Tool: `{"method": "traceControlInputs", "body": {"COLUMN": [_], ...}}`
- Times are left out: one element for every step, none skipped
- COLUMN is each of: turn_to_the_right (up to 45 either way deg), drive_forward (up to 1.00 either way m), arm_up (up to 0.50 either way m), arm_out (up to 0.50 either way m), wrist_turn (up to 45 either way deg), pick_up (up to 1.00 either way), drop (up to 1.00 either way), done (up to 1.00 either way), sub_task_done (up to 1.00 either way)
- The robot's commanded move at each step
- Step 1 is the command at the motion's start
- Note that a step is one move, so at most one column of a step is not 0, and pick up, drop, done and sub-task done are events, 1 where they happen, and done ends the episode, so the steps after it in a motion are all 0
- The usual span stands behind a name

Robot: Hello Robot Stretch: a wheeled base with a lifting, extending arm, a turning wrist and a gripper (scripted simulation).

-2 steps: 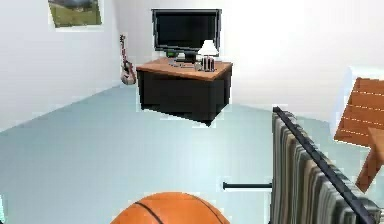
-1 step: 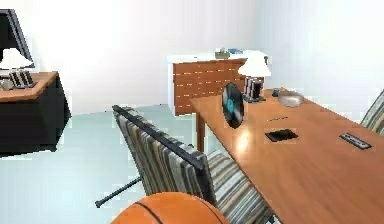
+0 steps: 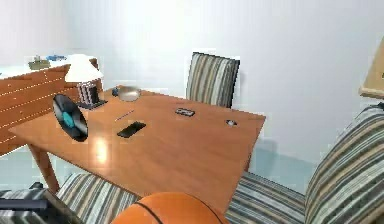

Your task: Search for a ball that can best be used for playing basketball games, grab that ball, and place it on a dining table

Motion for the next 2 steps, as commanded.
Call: {"method": "traceControlInputs", "body": {"turn_to_the_right": [27.0,0.0], "drive_forward": [0.0,0.25], "arm_up": [0.0,0.0], "arm_out": [0.0,0.0], "wrist_turn": [0.0,0.0], "pick_up": [0.0,0.0], "drop": [0.0,0.0], "done": [0.0,0.0], "sub_task_done": [0.0,0.0]}}
